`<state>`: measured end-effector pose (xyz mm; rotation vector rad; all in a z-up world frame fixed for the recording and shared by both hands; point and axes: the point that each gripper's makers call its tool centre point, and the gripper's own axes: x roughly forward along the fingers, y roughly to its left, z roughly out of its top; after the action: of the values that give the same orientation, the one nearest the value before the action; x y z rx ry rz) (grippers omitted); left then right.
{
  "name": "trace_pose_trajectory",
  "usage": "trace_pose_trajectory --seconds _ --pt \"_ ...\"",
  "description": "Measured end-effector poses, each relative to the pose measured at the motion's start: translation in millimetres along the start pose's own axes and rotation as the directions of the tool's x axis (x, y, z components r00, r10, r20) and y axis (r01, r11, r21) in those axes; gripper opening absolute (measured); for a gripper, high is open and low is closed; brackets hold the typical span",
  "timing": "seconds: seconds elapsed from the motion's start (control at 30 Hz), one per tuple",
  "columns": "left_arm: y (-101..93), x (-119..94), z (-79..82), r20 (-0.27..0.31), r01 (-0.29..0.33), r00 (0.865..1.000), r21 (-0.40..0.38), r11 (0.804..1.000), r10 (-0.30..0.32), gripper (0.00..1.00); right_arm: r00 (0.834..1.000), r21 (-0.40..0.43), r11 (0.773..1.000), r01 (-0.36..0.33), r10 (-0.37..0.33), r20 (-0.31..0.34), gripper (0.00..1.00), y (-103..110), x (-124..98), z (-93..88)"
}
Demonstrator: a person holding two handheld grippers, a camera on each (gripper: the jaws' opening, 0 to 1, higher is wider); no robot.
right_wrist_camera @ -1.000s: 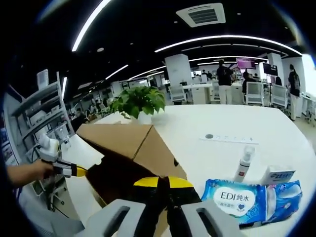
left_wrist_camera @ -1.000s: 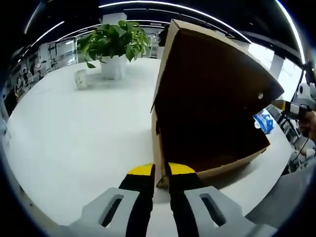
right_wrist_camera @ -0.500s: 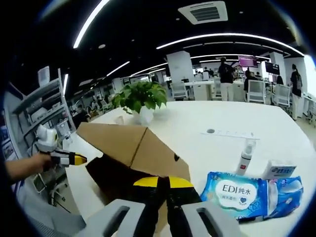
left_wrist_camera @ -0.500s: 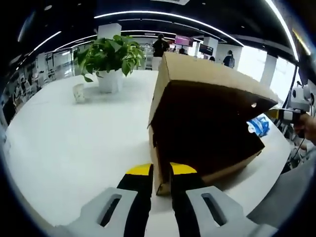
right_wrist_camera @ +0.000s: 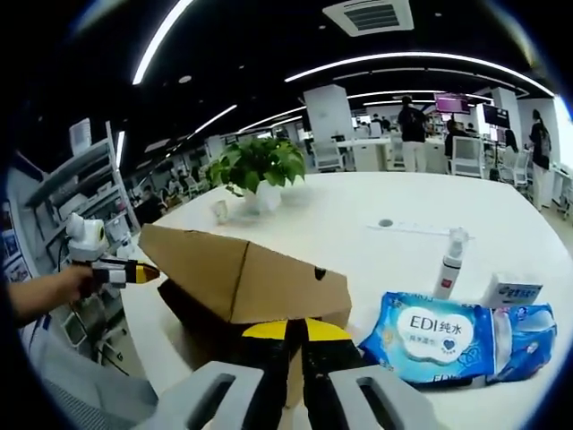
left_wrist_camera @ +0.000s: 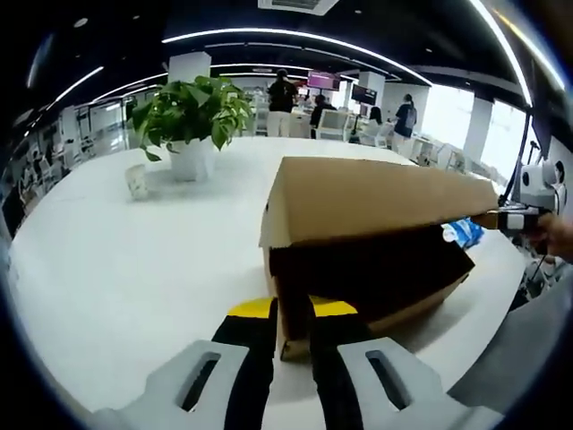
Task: Operate the shoe box by opening the lid, removing the specified soft item, and placing it in the target area until the item is outside and the box remains undamaged.
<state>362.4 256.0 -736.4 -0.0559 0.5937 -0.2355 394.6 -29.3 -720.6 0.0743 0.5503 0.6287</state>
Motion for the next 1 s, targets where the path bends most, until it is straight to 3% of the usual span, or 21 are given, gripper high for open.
trace_pose_trajectory --seconds 0.67,1.0 --pt "-6.3 -5 -1.1 0.013 0.037 0.999 0.033 0.999 -0.038 0.18 0.999 -0.001 1.000 -0.013 0.013 -0.045 0.00 0 4 -27.7" --pt "-7.4 -5 -10.0 -0.016 0.047 0.999 0.046 0.998 -0.046 0.19 0.998 -0.020 1.000 -0.022 0.021 -0.065 0.03 -2 3 -40.8"
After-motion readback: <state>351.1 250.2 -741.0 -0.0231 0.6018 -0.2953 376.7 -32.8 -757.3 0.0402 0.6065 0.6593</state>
